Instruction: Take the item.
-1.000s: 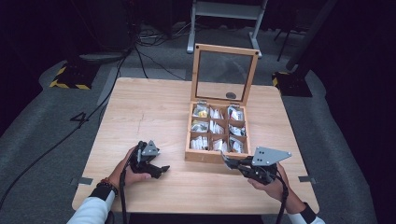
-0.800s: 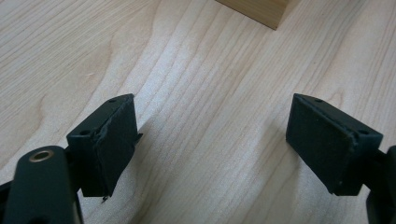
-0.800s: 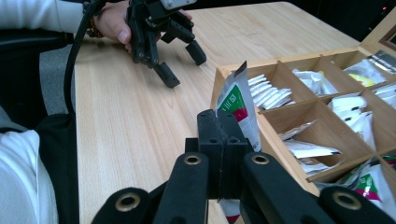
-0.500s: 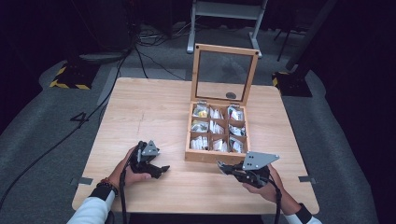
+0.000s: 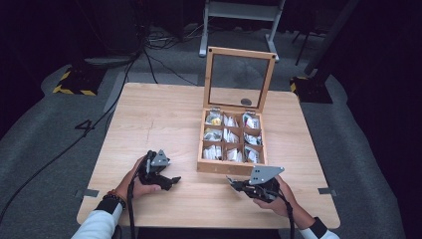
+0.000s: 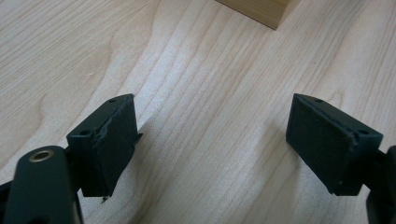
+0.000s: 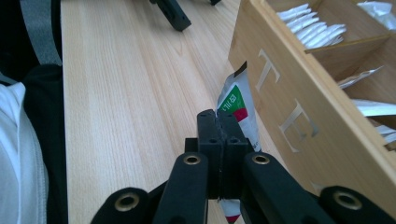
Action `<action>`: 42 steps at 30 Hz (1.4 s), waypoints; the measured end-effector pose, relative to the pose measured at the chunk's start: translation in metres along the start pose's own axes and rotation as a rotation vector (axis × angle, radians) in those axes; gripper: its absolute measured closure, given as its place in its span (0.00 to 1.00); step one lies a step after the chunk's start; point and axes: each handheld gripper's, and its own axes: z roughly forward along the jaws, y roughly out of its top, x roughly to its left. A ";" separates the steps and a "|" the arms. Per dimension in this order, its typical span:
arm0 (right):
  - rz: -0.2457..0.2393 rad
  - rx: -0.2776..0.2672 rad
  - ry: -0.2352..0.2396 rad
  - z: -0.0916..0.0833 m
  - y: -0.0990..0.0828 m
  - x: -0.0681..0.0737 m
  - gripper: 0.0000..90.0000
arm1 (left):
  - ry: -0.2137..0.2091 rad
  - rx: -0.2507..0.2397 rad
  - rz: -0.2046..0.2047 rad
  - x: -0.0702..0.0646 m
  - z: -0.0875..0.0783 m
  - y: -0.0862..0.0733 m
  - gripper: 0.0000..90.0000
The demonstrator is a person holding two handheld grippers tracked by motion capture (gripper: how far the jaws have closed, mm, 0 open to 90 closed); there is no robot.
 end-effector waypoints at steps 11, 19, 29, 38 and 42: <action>-0.006 0.046 0.018 0.013 -0.004 0.004 0.99 | 0.000 0.000 -0.001 0.000 0.000 0.000 0.19; -0.008 0.083 0.034 0.017 -0.006 0.004 0.93 | 0.000 0.000 0.000 0.000 0.000 0.000 0.19; -0.005 0.117 0.059 0.023 -0.008 0.007 0.78 | 0.000 0.000 -0.001 0.000 0.000 0.000 0.19; 0.018 0.096 0.048 0.017 -0.012 0.008 0.58 | -0.003 0.001 0.000 0.000 0.000 0.000 0.19; 0.022 0.087 0.035 0.012 -0.014 0.007 0.52 | -0.005 0.001 0.001 0.000 0.000 0.000 0.19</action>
